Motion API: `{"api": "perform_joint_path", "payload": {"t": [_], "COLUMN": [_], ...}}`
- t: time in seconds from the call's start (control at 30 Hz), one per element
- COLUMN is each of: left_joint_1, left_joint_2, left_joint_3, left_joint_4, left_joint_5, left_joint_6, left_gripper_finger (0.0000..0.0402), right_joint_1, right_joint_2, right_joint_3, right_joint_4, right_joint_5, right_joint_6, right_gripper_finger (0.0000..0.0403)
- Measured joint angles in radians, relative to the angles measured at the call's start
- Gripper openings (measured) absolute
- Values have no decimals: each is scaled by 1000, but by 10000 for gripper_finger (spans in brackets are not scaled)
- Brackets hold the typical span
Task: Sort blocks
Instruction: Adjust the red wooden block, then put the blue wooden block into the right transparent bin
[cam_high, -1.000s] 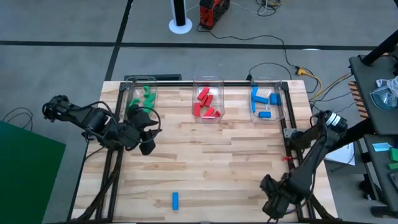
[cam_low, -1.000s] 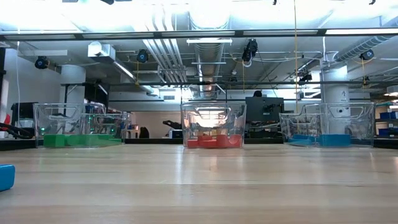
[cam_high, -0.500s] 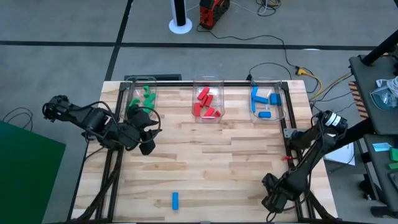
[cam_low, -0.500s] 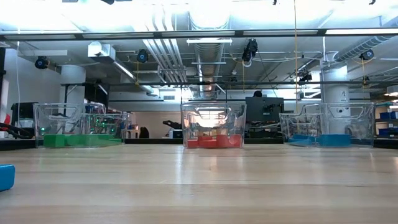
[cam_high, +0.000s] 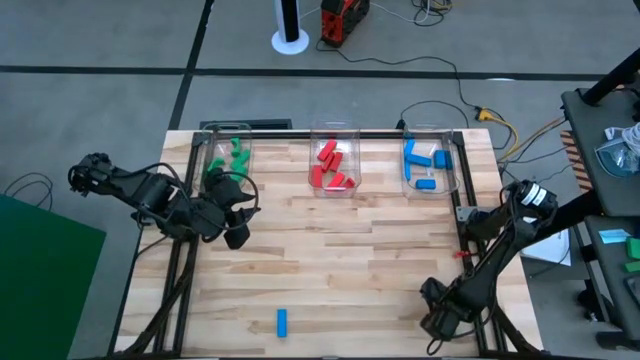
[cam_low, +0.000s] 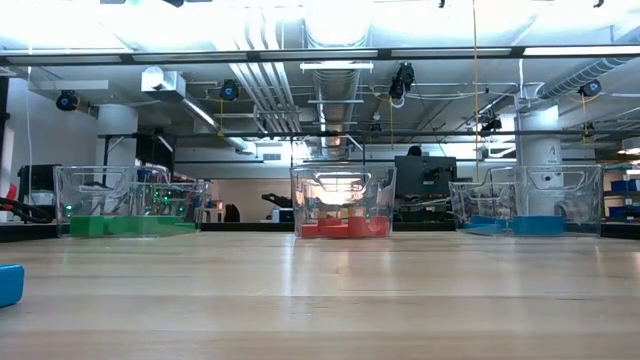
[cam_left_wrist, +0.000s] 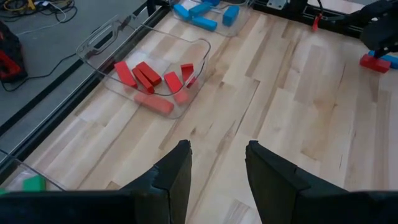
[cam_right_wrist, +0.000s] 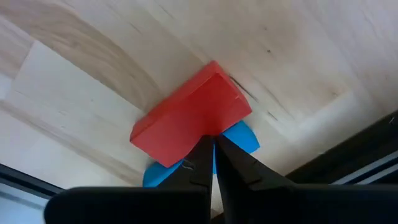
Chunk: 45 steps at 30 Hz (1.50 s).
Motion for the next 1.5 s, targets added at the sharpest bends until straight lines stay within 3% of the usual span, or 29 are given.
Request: {"api": "perform_joint_path", "payload": {"t": [0.3,0.47,0.67,0.8,1.03,1.23,1.5], "left_joint_1": [0,0,0,0,0,0,0], "left_joint_2": [2,2,2,2,2,2,2], "left_joint_3": [0,0,0,0,0,0,0], "left_joint_4": [0,-1,-1,-1,-3,-2,-3], "left_joint_5": [-22,-26,-26,-26,-25,-25,-25], "left_joint_6": [0,0,-2,-1,0,0,0], "left_gripper_finger": [130,130,130,130,130,130,130], "right_joint_1": [-25,-63,-65,-34,75,92,92], "right_joint_2": [3,2,-28,-61,-78,-78,-74], "right_joint_3": [2,13,46,61,40,34,7], "right_joint_4": [29,8,-38,-40,-50,-45,-44], "right_joint_5": [119,134,2,-3,7,66,79], "right_joint_6": [50,28,225,308,440,438,408], "right_gripper_finger": [9,9,9,20,111,204,261]}}
